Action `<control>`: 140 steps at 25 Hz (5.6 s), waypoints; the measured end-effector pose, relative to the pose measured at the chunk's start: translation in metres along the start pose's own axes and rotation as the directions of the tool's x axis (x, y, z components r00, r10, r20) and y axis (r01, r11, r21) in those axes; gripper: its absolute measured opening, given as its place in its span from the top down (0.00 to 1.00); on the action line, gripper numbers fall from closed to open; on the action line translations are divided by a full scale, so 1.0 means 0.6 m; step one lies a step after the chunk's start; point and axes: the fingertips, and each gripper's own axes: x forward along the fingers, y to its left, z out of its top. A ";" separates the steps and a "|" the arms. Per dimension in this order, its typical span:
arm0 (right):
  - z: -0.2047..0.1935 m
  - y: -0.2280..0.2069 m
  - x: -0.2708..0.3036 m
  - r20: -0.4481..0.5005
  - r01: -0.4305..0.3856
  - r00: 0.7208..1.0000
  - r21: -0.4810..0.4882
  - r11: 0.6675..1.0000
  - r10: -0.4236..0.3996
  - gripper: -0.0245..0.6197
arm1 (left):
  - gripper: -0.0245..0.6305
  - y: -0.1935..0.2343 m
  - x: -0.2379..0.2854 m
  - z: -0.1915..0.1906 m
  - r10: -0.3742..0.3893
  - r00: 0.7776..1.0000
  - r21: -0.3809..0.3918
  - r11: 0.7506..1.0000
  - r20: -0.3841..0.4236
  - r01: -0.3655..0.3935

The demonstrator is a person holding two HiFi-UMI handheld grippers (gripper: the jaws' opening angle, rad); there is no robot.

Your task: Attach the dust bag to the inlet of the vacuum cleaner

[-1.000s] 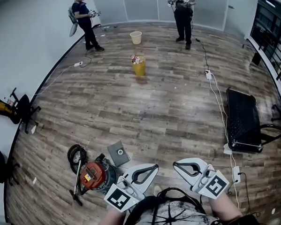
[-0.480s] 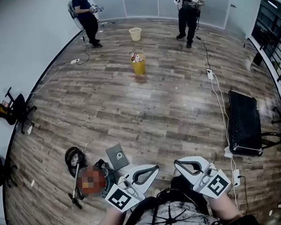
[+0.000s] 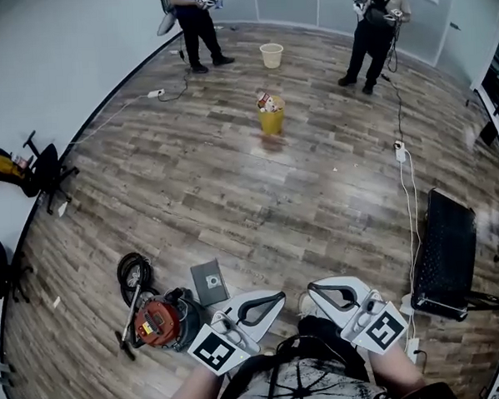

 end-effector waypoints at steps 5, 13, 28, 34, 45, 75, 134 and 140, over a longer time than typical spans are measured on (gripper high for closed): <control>-0.012 -0.106 0.019 -0.019 -0.099 0.995 0.003 0.995 0.099 0.95 | 0.96 0.080 0.091 0.041 0.108 0.991 -0.044 0.994 0.084 -0.105; -0.021 -0.217 0.038 0.004 -0.212 0.977 0.013 0.977 0.212 0.95 | 0.96 0.161 0.165 0.033 0.231 0.970 -0.040 0.973 0.071 -0.229; -0.047 -0.227 0.226 0.003 -0.445 0.895 0.037 0.895 0.446 0.95 | 0.96 0.308 0.061 0.002 0.472 0.879 -0.090 0.880 0.063 -0.466; -0.041 -0.197 0.368 -0.041 -0.524 0.851 0.002 0.852 0.523 0.95 | 0.96 0.403 -0.039 -0.008 0.547 0.833 -0.123 0.835 0.083 -0.536; -0.056 -0.069 0.558 -0.027 -0.742 0.671 -0.020 0.671 0.741 0.95 | 0.96 0.480 -0.259 -0.009 0.761 0.644 -0.088 0.648 0.076 -0.756; -0.148 0.110 0.814 0.038 -0.924 -0.361 0.119 -0.363 0.932 0.95 | 0.96 0.505 -0.478 -0.070 0.878 -0.459 -0.198 -0.478 -0.135 -0.856; -1.802 0.170 0.682 -0.981 -0.744 -0.138 0.014 -0.668 0.134 0.92 | 0.96 0.505 -0.587 -1.055 0.919 -0.165 -0.160 -0.234 -0.357 -0.959; -1.671 0.208 0.714 -0.959 -0.705 -0.202 0.003 -0.709 0.197 0.93 | 0.96 0.519 -0.592 -1.050 0.923 -0.178 -0.149 -0.240 -0.342 -0.959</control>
